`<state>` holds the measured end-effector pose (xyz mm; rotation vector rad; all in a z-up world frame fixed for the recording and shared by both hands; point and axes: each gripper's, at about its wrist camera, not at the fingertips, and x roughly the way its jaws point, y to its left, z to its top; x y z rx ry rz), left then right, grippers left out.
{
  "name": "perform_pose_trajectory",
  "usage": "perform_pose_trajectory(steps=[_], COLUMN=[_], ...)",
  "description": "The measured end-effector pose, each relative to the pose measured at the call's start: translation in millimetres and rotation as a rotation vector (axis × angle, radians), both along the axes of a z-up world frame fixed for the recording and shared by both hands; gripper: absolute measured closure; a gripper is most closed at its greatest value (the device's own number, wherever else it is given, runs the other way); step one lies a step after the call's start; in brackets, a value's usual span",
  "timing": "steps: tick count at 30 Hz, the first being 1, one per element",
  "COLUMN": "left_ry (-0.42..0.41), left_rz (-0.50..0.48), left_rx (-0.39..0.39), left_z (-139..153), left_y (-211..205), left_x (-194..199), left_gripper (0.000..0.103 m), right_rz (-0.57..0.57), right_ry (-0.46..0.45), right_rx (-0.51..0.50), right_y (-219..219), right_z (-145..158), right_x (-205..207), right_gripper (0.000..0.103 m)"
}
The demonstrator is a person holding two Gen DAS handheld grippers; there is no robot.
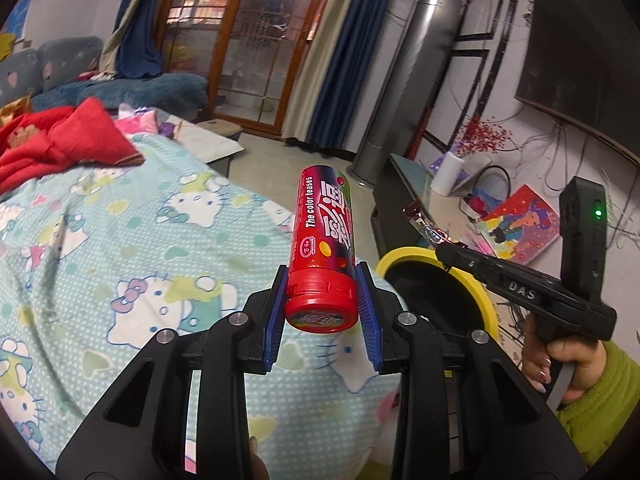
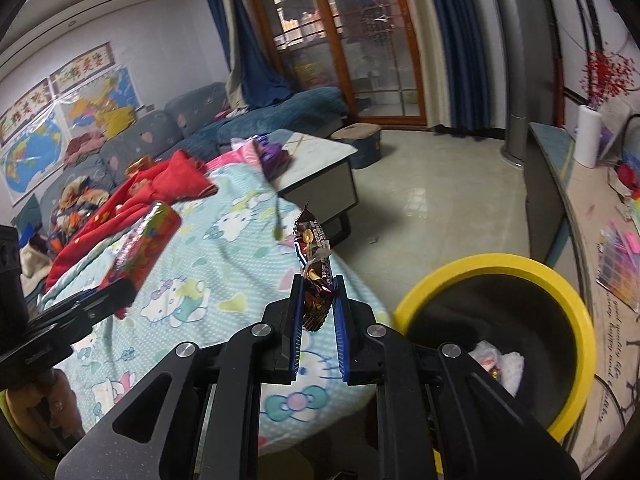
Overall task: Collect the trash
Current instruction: 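Carry the red tube and brown wrapper over the yellow bin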
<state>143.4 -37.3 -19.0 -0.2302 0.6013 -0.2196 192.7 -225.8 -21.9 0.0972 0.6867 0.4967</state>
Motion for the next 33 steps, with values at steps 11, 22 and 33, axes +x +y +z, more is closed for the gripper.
perform_pose_trajectory(steps=[11, 22, 33], left_ry=[-0.027, -0.038, -0.03], left_rz=[-0.095, -0.176, -0.245], left_rx=[0.034, 0.091, 0.141], left_z=[8, 8, 1], left_y=[-41, -82, -113], left_x=[-2, 1, 8], left_gripper=[0.077, 0.077, 0.077], right_rz=[-0.126, -0.185, -0.247], right_ry=[-0.003, -0.03, -0.019], right_rx=[0.005, -0.009, -0.026], right_y=[-46, -74, -102], right_z=[-2, -3, -19], right_x=[-6, -16, -18], right_gripper=[0.089, 0.089, 0.089])
